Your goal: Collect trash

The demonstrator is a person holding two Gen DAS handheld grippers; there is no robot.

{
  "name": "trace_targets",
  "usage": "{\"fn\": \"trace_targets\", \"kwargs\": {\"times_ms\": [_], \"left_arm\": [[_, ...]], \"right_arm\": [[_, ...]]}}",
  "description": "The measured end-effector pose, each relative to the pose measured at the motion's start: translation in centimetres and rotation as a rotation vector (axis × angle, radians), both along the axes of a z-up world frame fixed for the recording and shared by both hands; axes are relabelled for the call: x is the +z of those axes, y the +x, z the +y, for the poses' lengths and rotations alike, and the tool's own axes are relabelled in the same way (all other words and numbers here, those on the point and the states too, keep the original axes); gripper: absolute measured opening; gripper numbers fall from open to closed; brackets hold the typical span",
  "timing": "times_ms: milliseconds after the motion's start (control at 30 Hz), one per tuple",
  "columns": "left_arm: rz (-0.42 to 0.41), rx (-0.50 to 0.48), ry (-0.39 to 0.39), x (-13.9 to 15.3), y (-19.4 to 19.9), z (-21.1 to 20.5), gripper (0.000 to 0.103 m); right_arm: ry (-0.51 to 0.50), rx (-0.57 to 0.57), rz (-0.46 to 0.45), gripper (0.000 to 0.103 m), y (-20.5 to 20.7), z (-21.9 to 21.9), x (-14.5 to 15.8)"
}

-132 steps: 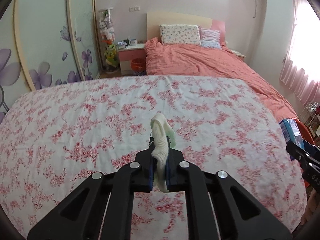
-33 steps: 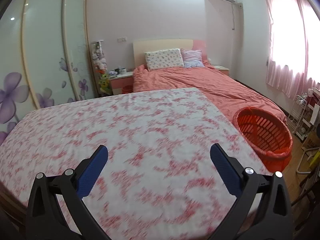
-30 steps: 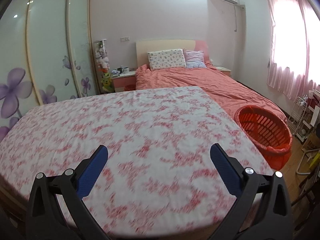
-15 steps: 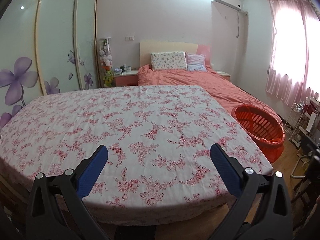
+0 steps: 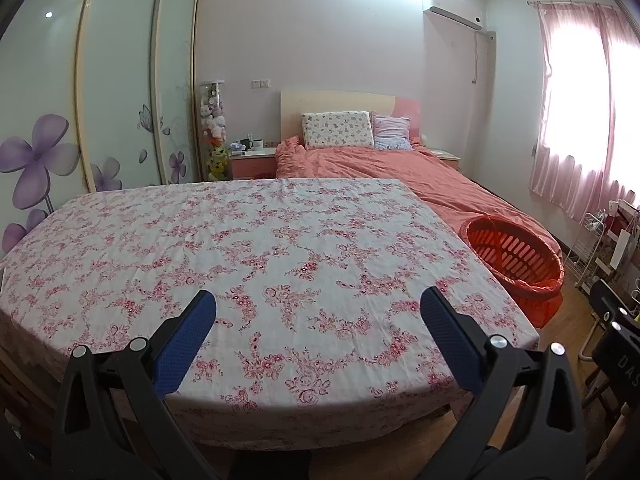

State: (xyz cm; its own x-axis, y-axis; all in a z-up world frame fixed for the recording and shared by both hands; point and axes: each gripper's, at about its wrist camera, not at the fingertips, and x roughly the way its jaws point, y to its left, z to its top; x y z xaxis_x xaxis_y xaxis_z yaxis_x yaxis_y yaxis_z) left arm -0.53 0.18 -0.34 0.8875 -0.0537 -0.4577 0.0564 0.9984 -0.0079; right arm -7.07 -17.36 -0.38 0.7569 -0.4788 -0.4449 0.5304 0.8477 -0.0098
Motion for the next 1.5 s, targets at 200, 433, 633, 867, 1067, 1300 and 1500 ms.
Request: {"fn": "trace_targets", "kwargs": {"times_ms": [200, 433, 633, 867, 1067, 1300, 1500], "left_arm": [[0.004, 0.005, -0.001, 0.06, -0.26, 0.06, 0.101], [-0.001, 0.000, 0.000, 0.22, -0.46, 0.08, 0.101], [-0.006, 0.000, 0.008, 0.45, -0.61, -0.01, 0.101], [-0.011, -0.018, 0.016, 0.56, -0.80, -0.30, 0.101], [-0.013, -0.025, 0.017, 0.63, -0.85, -0.46, 0.101], [-0.011, -0.030, 0.020, 0.62, -0.96, -0.56, 0.101], [-0.008, -0.028, 0.019, 0.61, -0.92, -0.61, 0.101]], "right_arm": [[0.010, 0.008, 0.006, 0.099, -0.12, 0.01, -0.02], [0.007, 0.007, 0.003, 0.099, -0.16, 0.08, 0.06], [0.007, 0.005, 0.003, 0.099, -0.17, 0.10, 0.04], [0.005, 0.004, 0.003, 0.099, -0.27, 0.08, 0.18], [0.005, 0.003, 0.002, 0.099, -0.25, 0.11, 0.18], [0.005, 0.002, 0.002, 0.099, -0.23, 0.10, 0.18], [0.005, 0.004, 0.002, 0.099, -0.24, 0.09, 0.17]]}}
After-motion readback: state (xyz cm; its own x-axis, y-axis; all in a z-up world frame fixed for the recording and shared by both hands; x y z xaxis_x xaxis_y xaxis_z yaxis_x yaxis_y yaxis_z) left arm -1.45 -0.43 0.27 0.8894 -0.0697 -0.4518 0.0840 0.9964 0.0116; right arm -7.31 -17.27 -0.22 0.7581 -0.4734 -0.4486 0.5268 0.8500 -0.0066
